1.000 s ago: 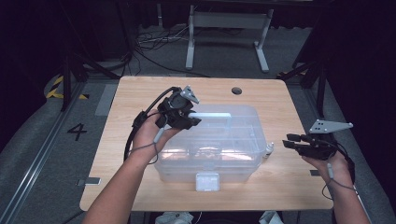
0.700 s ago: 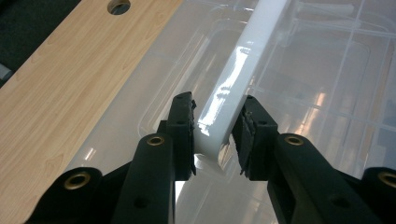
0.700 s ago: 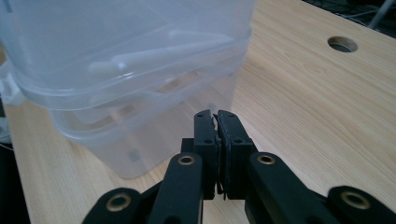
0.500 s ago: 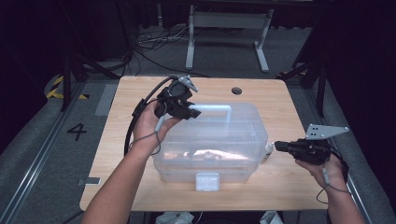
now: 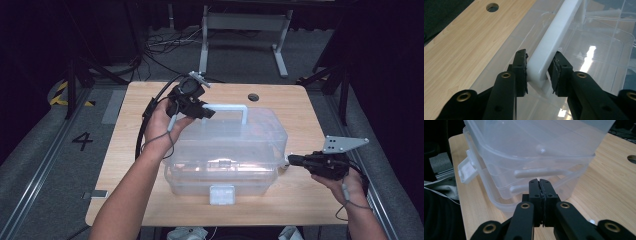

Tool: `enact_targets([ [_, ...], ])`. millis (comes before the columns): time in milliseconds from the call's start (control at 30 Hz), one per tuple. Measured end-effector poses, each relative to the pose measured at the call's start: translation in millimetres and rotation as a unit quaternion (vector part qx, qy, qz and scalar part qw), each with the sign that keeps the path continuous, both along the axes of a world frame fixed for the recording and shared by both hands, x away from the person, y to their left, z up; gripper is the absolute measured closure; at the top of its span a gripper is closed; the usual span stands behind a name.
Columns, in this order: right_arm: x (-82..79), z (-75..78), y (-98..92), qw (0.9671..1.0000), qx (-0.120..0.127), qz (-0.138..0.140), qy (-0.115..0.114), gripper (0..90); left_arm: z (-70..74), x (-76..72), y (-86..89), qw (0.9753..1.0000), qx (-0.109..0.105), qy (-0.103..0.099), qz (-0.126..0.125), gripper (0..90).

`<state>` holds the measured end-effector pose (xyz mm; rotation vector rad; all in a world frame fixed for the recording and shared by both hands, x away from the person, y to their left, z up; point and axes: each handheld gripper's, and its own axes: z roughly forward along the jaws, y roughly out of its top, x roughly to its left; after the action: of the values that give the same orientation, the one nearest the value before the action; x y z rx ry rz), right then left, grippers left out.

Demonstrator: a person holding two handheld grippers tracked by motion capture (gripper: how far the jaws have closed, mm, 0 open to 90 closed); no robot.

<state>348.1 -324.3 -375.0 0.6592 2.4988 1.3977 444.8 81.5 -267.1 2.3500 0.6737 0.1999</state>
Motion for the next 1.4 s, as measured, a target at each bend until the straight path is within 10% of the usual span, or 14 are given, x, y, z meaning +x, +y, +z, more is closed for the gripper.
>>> enact_targets([
  [767, -4.2, -0.3, 18.7, 0.9997, 0.016, 0.011, -0.015, 90.0, 0.2, 3.7, 1.9, 0.9996, -0.019, 0.018, 0.012, 68.2],
  [1100, -3.7, 0.7, 19.8, 0.9997, 0.018, 0.009, -0.014, 90.0, 10.4, -11.2, 6.7, 0.9969, -0.011, -0.034, 0.070, 43.7],
  [1400, -1.6, 4.7, 21.3, 0.9994, 0.027, 0.006, -0.018, 90.0, 27.5, -28.0, 38.7, 0.9927, -0.065, -0.052, 0.087, 44.2],
])
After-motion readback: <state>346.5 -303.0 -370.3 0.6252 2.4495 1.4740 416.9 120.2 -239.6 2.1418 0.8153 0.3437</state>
